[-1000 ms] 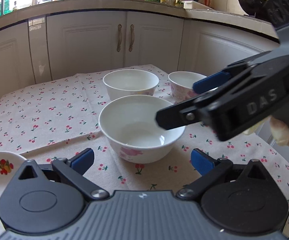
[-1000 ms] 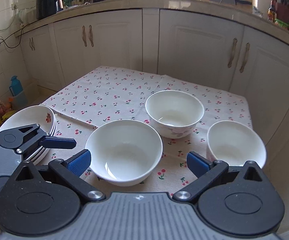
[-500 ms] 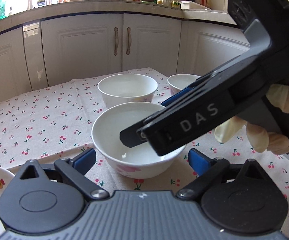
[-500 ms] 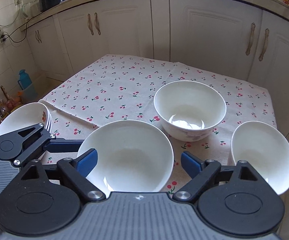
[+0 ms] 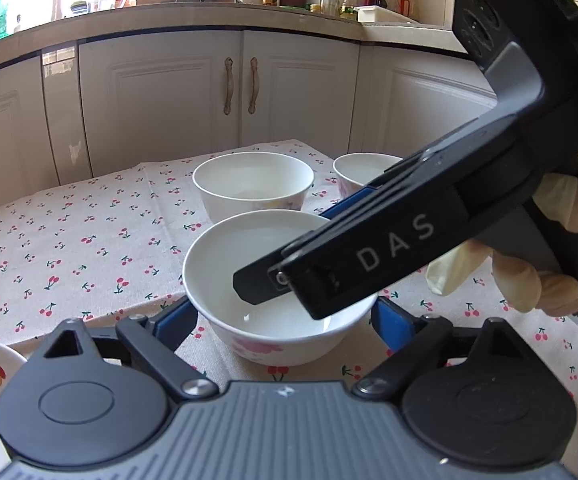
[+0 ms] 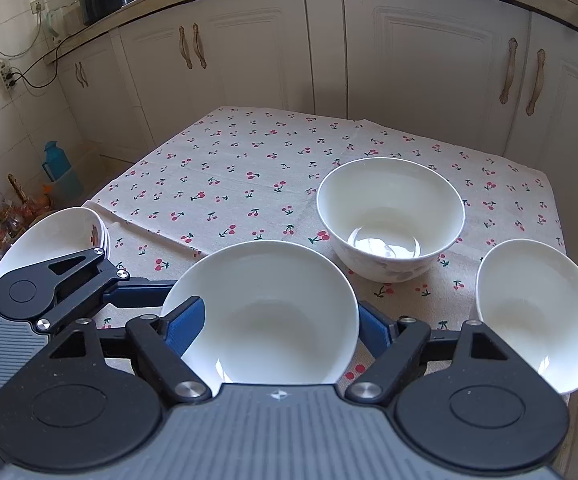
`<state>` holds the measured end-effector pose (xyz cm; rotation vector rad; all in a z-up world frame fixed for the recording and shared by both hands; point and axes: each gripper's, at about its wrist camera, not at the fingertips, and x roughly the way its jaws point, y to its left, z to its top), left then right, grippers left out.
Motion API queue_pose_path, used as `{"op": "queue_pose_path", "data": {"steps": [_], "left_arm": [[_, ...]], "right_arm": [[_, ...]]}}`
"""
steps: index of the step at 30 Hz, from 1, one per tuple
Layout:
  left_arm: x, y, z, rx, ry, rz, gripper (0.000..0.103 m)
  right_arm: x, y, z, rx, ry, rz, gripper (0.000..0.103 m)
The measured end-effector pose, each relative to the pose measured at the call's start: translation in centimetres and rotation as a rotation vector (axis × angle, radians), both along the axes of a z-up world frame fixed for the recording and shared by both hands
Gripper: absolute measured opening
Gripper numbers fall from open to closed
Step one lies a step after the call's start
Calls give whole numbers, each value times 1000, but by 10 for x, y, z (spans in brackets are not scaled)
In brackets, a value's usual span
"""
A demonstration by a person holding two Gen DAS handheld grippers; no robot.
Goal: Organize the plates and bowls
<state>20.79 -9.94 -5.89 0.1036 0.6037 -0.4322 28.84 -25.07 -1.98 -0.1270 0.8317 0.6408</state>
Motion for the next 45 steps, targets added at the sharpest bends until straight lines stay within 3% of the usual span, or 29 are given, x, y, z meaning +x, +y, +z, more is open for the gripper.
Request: {"op": "queue_pose_path", "data": {"steps": [12,23,36,45], "left_arm": [[-7,-1,5,20,2,-25,93],[-28,1,17,26,-15,-49,93],[-71,9,28,18,-31,-97,93],[-100,19,17,12,9,-131,93]], "right_arm": [[0,-8,6,59,87,-30,86],[-24,-4,14,39,77,-51,86],[-79,-5,29,64,56,-81,86],[-116,1,22,48,60,-84,86]]}}
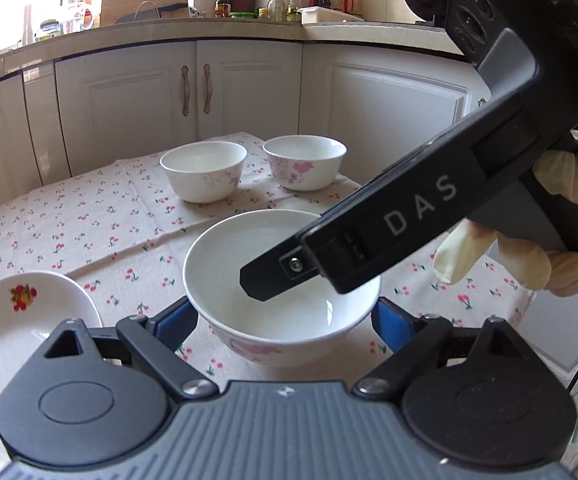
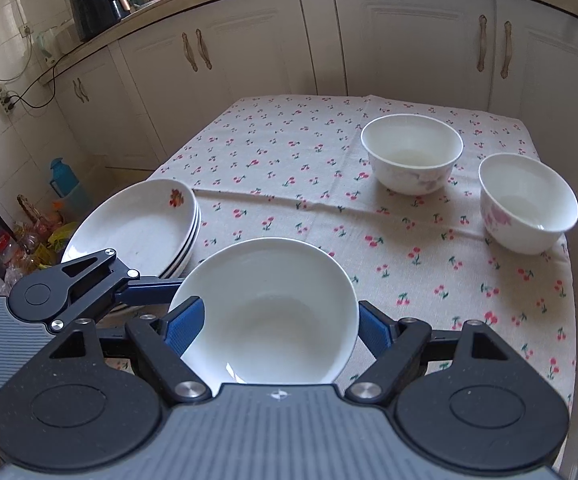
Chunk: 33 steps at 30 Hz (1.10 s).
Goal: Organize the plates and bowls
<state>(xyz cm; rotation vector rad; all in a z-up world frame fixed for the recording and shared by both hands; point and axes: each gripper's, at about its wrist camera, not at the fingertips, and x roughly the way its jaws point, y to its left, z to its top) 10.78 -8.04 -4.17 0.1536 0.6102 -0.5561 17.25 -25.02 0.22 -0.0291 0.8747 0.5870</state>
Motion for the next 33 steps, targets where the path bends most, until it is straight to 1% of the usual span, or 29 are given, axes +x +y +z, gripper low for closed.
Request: {"op": "queue_pose_path", "data": {"steps": [9,14,18,19,20,22,24,27,30,33], "left_arm": [[-3,3,-8,-8,25,-17,93],[1,3,-14,-13,46,-20,93],[1,4,-14,-23,45,-28,95],[2,5,-14,-36,46,-29,97],[2,5,-14,-45,45,-34,102],[1,6,-14,-46,43,-48,102],[1,6,-15,-31,48,-46,102],[-1,9,-15,-22,69,-69,102],[-5,14,-13,-3,72,-65,102],[-9,23,-5,-18,89,-99,102]], "right_arm": [[-5,4,-11,-20,17,-16,86],[-5,1,-14,-9,20,-28,86],[-7,1,-16,2,19,-28,90],[-8,1,-16,8,18,-26,93],[-9,1,-16,14,12,-26,98],[-13,0,-13,14,-27,-29,103],[-17,0,-10,1,-57,-31,103],[-23,-2,-6,-28,-105,-46,103],[-30,-8,-2,-32,-139,-68,103],[-39,-13,3,-43,-191,-99,103]]}}
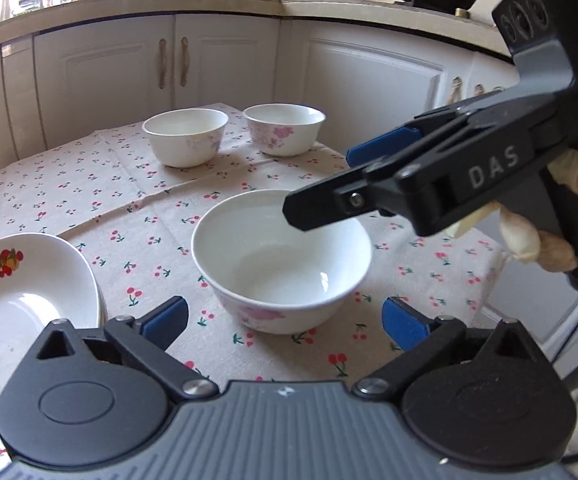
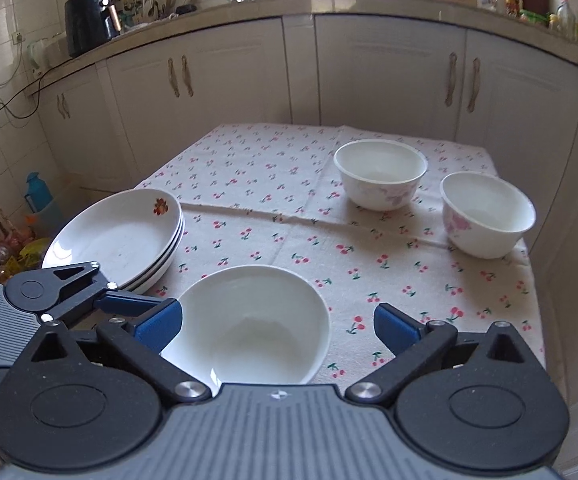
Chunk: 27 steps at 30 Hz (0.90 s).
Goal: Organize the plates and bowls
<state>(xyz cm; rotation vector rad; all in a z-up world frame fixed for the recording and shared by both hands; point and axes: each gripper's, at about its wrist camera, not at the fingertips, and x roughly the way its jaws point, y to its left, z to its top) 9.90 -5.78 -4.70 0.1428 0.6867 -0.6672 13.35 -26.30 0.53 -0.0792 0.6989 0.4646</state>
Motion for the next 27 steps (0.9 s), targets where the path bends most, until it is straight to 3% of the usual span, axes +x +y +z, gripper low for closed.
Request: {"op": "queue_pose_path", "data": {"steps": [5,11,20,27], "left_arm": [[-2,8,16,44,-27,3,102],[12,20,34,16,-7,12,102],[38,25,45,-2,58,19,102],[63,17,70,7,9,-4,102]], "right_arm": [[-16,-8,8,-15,-90,-71,103],[-30,-17,12,-47,-173,-169,103],[-39,-23,13,-42,-206,-189,103],[-31,-31,12,-87,-231,-215,103]]}}
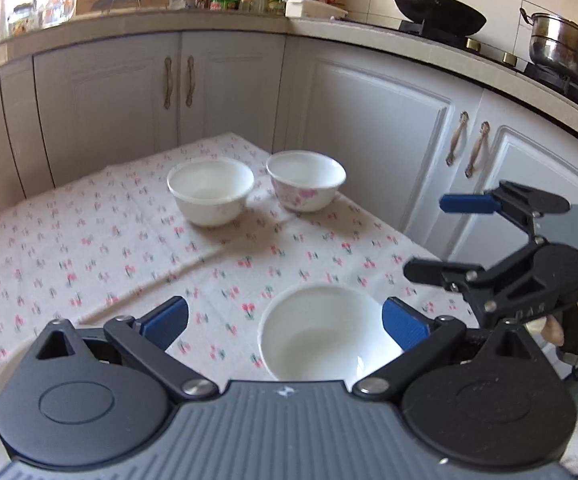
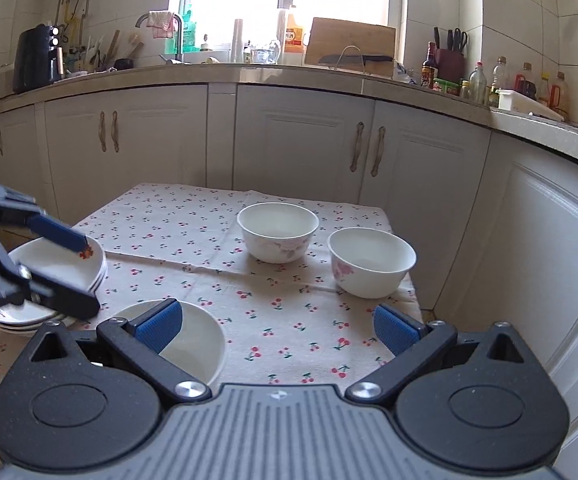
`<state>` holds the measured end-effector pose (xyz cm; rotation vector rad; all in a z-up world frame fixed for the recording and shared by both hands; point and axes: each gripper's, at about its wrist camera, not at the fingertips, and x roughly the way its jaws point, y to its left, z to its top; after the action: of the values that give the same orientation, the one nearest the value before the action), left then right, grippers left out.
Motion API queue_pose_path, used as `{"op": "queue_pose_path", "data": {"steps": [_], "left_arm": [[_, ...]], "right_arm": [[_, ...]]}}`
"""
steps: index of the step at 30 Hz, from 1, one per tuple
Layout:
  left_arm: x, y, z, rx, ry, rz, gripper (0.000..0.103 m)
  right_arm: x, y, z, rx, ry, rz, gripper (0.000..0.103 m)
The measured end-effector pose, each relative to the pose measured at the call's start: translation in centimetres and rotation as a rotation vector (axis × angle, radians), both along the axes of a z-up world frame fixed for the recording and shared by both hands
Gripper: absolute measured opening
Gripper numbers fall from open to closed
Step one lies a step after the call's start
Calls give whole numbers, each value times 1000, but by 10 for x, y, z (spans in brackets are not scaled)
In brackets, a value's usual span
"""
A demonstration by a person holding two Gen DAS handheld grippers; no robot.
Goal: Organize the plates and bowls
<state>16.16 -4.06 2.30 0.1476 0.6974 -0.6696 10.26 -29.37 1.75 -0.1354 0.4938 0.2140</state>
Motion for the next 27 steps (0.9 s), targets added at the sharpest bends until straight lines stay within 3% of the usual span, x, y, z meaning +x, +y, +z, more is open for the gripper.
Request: {"op": "queue_pose_path", "data": {"steps": [8,13,19,27], "left_arm": [[51,-31,25,24,-31,-52,102],[87,-57,32,23,-27,-87,102],[130,-92,22,56,23,-130,102],[180,-143,-3,118,81,-215,102]], "right_arm": [[24,-11,-3,-102,-29,-55,103],[47,-25,-9,-94,16,-66,103],[75,-42,-21,-79,57,-126,103],[107,-53,-33,-86,56,-126,103]]}}
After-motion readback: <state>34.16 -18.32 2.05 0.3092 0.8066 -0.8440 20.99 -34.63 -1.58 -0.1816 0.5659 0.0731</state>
